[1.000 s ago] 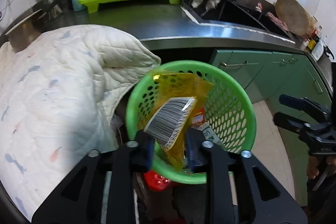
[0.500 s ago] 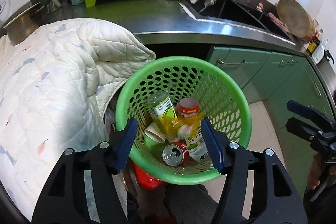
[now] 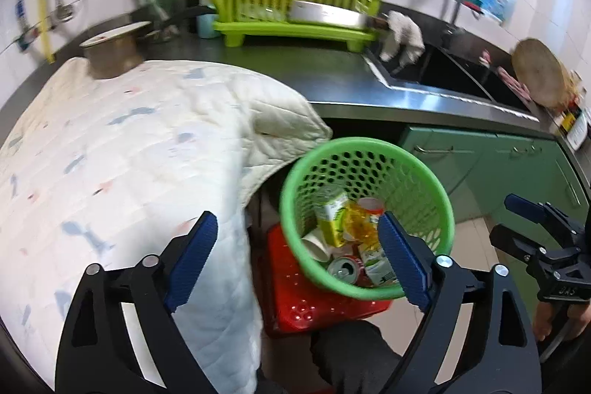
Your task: Collect trash
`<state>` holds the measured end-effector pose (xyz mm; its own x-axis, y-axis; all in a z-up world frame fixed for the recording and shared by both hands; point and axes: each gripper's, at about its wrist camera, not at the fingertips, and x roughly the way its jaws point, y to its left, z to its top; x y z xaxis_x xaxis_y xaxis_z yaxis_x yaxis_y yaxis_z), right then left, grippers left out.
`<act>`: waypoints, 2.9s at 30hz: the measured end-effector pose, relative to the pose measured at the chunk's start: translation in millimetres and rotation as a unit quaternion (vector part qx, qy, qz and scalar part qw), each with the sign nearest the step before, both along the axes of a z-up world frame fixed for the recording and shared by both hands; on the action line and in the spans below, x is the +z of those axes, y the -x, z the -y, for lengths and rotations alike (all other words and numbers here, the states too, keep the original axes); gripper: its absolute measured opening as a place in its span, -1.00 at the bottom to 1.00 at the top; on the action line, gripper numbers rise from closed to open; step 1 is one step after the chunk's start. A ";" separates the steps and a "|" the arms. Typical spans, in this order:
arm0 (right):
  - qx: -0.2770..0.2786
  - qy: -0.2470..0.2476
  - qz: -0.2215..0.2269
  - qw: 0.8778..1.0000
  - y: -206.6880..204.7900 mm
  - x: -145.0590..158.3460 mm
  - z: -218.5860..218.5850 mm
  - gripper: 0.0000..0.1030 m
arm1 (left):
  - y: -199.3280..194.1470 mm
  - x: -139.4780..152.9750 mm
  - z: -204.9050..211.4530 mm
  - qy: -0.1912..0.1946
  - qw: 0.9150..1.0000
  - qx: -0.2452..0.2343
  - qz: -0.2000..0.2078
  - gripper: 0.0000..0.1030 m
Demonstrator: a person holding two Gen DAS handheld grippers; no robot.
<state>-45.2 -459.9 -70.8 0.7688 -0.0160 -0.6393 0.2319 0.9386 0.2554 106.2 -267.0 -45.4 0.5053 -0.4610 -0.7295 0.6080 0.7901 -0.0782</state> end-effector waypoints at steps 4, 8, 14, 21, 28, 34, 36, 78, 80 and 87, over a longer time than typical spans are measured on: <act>0.025 0.007 0.010 1.000 -7.6 9.8 -20.5 0.74 | 2.4 9.6 -30.6 0.004 0.999 0.036 0.009 0.82; 0.049 0.010 0.017 0.999 -16.7 17.6 -41.3 0.76 | 6.3 20.3 -60.0 0.005 0.997 0.075 0.027 0.88; 0.088 0.017 0.023 0.996 -36.3 29.1 -76.5 0.77 | 9.9 27.6 -114.2 -0.009 0.988 0.146 0.049 0.90; 0.134 0.022 0.032 0.990 -60.3 41.3 -121.6 0.77 | 16.1 36.2 -183.6 0.006 0.973 0.226 0.054 0.90; 0.168 0.050 0.047 0.983 -73.0 55.8 -167.2 0.77 | 27.4 45.6 -234.1 0.016 0.958 0.278 0.069 0.90; 0.179 0.048 0.052 0.981 -80.1 60.0 -189.2 0.78 | 42.0 52.2 -259.8 0.026 0.949 0.304 0.085 0.90; 0.178 0.043 0.057 0.981 -80.7 60.9 -194.5 0.78 | 46.5 52.7 -264.5 0.022 0.945 0.314 0.092 0.90; 0.188 0.056 0.053 0.979 -78.2 57.9 -215.3 0.80 | 77.9 46.8 -270.2 0.014 0.942 0.311 0.121 0.90; 0.188 0.057 0.052 0.979 -78.3 57.9 -216.2 0.80 | 77.9 45.8 -270.1 0.012 0.943 0.311 0.121 0.90; 0.187 0.055 0.051 0.979 -79.2 56.9 -216.8 0.80 | 76.9 45.3 -270.6 0.012 0.943 0.310 0.120 0.90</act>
<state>34.0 -243.1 -13.9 0.7940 0.2153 -0.5685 -0.1557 0.9760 0.1522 29.3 3.5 -0.1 0.8321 -0.0381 -0.5533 0.0325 0.9993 -0.0199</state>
